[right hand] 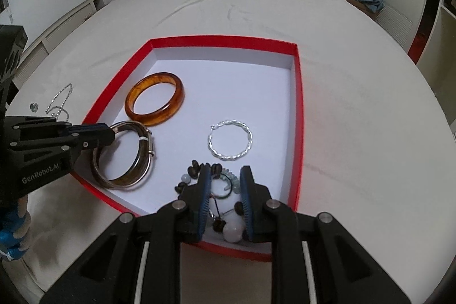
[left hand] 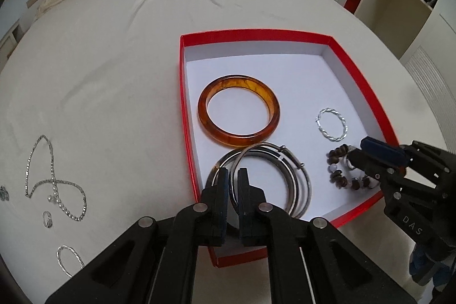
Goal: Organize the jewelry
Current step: 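Open both grippers over the red box to drop the bangle and ring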
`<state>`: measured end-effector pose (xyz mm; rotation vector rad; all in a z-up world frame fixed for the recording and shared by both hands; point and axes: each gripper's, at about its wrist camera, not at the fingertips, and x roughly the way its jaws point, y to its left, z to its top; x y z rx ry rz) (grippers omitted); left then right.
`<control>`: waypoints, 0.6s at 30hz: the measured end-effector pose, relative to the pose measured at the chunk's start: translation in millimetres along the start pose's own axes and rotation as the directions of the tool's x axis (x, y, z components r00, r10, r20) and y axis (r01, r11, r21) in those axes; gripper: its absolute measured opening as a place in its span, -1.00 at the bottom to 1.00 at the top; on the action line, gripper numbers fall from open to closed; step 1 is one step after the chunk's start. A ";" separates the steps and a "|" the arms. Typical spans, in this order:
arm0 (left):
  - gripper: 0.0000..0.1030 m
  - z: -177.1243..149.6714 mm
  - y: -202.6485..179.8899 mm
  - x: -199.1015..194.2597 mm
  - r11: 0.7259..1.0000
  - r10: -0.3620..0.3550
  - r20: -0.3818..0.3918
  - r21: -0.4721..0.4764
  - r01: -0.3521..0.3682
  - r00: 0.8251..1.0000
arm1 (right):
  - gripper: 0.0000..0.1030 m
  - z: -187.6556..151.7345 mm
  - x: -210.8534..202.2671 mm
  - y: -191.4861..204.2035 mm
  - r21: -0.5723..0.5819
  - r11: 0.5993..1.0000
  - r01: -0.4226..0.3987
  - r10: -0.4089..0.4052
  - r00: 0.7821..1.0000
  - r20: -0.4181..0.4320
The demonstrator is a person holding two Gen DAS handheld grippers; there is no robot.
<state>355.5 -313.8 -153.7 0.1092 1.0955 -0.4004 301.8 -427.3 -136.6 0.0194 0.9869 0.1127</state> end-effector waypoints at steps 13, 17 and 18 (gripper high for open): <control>-0.33 -23.6 18.5 -94.8 0.999 -0.006 0.136 -0.040 0.012 0.991 | -0.61 -6.1 -77.1 15.8 0.062 0.998 0.020 -0.025 0.997 0.080; -0.33 -47.6 37.8 -129.2 0.998 0.051 0.150 -0.044 -0.045 0.987 | -0.61 -9.0 -106.2 39.0 0.053 0.999 -0.006 0.000 0.993 0.116; -0.33 -57.4 47.2 -140.8 0.997 0.071 0.157 -0.051 -0.064 0.985 | -0.61 -10.8 -114.1 47.1 0.050 0.999 -0.017 0.011 0.992 0.126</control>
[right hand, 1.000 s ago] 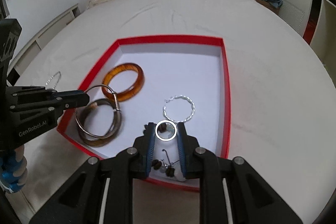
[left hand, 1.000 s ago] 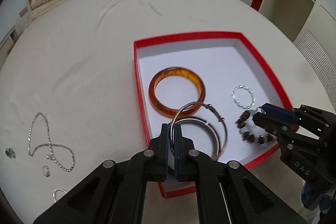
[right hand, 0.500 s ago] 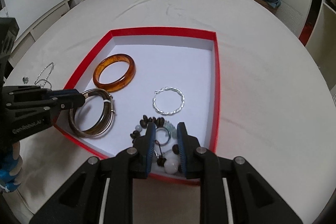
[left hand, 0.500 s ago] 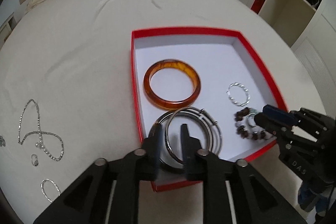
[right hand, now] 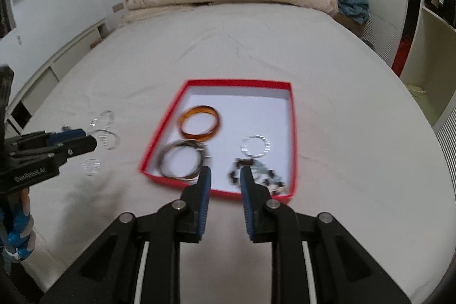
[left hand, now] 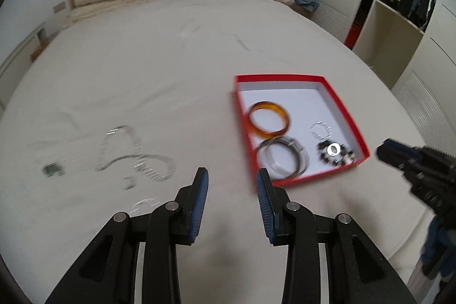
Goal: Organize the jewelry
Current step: 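Open both grippers over the red box to drop the bangle and ring, then withdraw both open grippers from the box back toward the remaining jewelry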
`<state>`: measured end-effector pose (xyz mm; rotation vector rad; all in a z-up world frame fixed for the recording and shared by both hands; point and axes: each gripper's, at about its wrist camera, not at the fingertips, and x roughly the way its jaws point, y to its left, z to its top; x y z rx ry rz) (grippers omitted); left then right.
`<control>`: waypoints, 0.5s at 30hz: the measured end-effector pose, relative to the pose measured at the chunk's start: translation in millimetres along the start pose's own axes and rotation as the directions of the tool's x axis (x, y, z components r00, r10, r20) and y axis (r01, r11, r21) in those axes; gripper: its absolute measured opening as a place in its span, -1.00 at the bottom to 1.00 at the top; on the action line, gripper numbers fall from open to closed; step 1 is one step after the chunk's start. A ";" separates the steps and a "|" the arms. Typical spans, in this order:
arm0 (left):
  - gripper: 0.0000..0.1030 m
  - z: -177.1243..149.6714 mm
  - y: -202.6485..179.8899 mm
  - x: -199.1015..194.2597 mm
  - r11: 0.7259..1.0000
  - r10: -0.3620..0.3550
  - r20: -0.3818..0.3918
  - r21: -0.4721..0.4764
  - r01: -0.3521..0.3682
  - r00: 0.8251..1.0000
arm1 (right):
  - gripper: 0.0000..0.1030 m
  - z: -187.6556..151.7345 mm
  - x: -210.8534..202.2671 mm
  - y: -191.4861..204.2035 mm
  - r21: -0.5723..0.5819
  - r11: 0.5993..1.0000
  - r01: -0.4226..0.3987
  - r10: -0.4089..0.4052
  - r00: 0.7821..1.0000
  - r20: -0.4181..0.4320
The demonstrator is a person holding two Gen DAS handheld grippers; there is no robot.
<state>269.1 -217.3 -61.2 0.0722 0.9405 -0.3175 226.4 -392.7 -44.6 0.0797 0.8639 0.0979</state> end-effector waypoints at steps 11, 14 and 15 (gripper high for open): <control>-0.30 -65.2 108.3 -83.5 0.981 0.169 0.043 -0.108 -0.163 0.985 | -0.61 -12.7 -34.6 87.4 -0.057 0.992 -0.111 0.113 0.993 0.026; -0.29 -81.0 135.6 -95.7 0.970 0.193 0.037 -0.156 -0.185 0.980 | -0.61 -16.2 -35.7 109.6 -0.079 0.987 -0.139 0.141 0.990 0.019; -0.29 -86.2 144.2 -99.5 0.966 0.203 0.036 -0.170 -0.194 0.979 | -0.61 -17.1 -35.3 117.0 -0.087 0.985 -0.151 0.153 0.988 0.015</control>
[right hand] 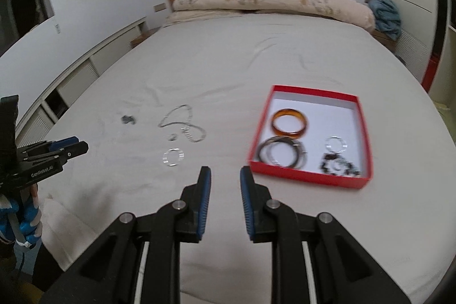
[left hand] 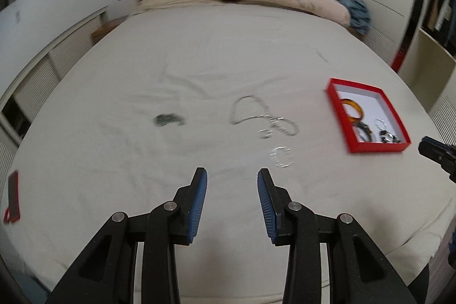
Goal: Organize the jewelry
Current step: 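Withdraw both open grippers from the box back toward the remaining jewelry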
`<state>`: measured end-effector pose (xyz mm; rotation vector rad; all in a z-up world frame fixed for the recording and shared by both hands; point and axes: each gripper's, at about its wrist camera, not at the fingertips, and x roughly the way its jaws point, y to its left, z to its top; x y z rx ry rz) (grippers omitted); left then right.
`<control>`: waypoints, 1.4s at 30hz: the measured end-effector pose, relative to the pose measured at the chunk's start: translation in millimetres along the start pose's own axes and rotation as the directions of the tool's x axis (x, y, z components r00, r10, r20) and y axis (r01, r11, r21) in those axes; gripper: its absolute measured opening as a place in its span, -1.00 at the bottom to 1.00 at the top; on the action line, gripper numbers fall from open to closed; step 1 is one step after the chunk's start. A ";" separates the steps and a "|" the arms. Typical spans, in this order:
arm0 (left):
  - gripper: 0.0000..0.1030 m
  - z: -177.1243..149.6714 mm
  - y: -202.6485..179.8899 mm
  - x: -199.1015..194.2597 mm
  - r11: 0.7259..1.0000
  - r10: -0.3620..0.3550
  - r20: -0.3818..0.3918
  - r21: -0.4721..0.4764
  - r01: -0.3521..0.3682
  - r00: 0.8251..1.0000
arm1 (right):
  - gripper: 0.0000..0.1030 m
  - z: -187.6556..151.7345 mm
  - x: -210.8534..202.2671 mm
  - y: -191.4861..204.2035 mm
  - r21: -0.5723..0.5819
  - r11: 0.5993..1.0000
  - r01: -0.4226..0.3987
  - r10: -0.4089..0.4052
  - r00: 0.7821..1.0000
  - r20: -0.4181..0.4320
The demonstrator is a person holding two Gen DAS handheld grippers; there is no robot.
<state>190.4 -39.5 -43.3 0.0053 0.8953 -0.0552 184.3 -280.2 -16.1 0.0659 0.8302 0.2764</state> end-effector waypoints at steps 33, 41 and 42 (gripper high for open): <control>-0.18 -39.2 102.4 62.2 0.982 0.071 -0.103 -0.169 -0.088 0.992 | -0.61 -2.2 129.4 78.4 -0.048 0.989 -0.141 0.131 0.978 -0.163; -0.18 -32.2 100.7 86.5 0.983 0.057 -0.117 -0.165 -0.076 0.991 | -0.61 2.1 163.8 73.4 -0.039 0.988 -0.150 0.140 0.973 -0.186; -0.18 -31.3 100.4 89.4 0.984 0.055 -0.119 -0.164 -0.074 0.991 | -0.61 2.7 166.3 72.8 -0.038 0.988 -0.150 0.141 0.972 -0.187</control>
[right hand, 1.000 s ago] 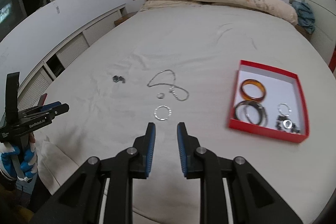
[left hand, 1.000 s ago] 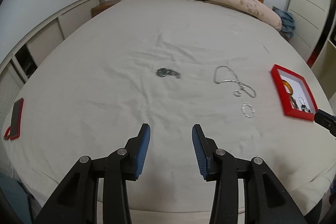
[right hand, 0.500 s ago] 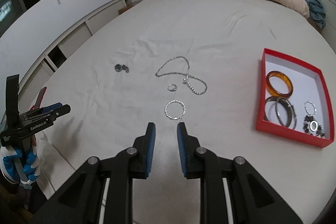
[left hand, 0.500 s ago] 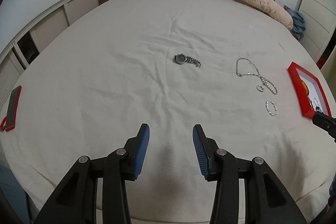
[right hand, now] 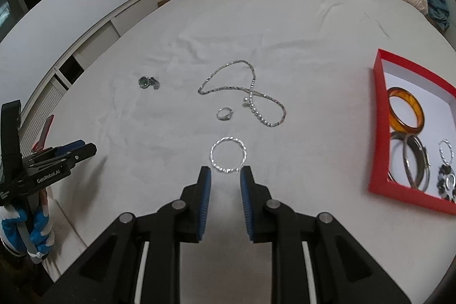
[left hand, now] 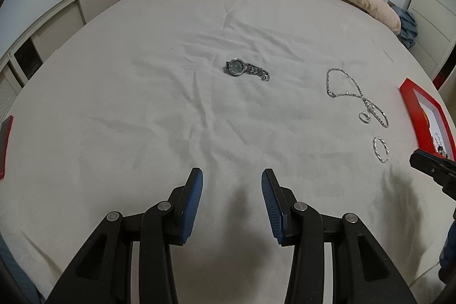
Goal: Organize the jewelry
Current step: 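Withdraw both open grippers from the box back toward the remaining jewelry, then grasp the twisted silver hoop with the right gripper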
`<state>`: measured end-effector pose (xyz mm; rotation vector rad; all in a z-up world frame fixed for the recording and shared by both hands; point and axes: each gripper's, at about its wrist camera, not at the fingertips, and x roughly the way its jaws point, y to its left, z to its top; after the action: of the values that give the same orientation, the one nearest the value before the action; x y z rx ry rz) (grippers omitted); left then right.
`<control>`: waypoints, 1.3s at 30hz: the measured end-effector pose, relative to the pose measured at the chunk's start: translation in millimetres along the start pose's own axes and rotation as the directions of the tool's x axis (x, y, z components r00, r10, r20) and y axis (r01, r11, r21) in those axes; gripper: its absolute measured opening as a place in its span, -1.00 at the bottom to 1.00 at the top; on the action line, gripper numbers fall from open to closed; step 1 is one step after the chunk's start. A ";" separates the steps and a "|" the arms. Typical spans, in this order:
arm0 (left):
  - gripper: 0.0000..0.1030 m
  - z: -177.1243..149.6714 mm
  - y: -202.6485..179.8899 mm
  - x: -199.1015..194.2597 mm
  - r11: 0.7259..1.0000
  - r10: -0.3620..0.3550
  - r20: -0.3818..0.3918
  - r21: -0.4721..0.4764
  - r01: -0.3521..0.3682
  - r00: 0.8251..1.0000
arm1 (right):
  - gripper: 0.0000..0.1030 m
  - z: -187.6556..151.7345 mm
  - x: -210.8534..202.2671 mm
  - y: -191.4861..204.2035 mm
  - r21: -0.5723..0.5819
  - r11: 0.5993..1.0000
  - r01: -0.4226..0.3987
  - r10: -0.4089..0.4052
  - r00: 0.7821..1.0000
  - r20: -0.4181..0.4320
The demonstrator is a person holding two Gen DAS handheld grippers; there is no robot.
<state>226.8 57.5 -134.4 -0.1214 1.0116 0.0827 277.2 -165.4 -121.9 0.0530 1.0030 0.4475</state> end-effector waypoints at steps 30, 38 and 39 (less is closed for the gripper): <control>-0.18 9.9 -18.5 31.6 0.999 -0.049 -0.027 0.005 0.049 0.998 | -0.67 6.3 61.2 -13.0 -0.039 0.999 0.010 -0.012 0.999 -0.051; -0.18 12.8 -33.0 35.2 0.998 -0.055 -0.031 0.025 0.056 0.998 | -0.93 3.7 58.4 -20.9 -0.021 1.000 0.003 -0.003 1.000 -0.024; -0.18 13.4 -35.9 35.5 0.998 -0.058 -0.031 0.029 0.059 0.998 | -0.93 3.3 57.7 -20.8 -0.018 1.000 0.001 -0.002 1.000 -0.019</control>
<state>261.4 24.2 -155.2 -0.1252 1.0387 0.0122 313.2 -161.5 -171.5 0.0315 1.0173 0.4564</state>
